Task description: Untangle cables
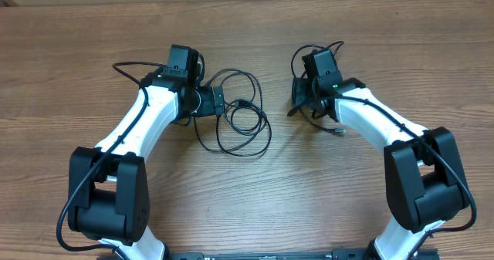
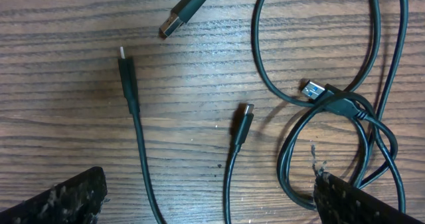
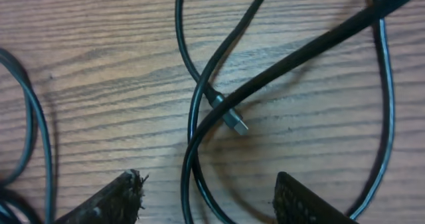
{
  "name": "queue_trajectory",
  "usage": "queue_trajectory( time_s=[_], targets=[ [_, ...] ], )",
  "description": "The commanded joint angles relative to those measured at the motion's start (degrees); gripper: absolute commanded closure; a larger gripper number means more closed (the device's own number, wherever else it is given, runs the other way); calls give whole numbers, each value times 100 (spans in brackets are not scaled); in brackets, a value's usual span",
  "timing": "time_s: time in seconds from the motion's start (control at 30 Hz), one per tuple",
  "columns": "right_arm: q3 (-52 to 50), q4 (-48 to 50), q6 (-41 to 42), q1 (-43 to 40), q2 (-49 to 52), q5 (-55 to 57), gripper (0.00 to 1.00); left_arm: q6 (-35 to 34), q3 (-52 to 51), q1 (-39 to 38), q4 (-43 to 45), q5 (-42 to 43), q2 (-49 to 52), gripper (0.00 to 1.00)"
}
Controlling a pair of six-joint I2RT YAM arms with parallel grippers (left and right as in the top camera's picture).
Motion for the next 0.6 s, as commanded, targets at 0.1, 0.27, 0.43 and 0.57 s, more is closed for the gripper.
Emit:
queue_trajectory(
  time_s=[0.1,0.27,0.43,0.57],
  targets=[
    [-468,767,-192,-20,-4,-26,43,48,-31,-31,2,-59,-22,1],
    [-708,1252,-192,-20,-4,-24,48,48,-31,-31,2,-59,-22,0],
    [-833,1360,-192,-20,13,-22,52,48,-31,-31,2,-59,-22,1],
    [-835,1432,-197,-20,131,-20,52,48,-31,-31,2,-59,-22,0]
  ],
)
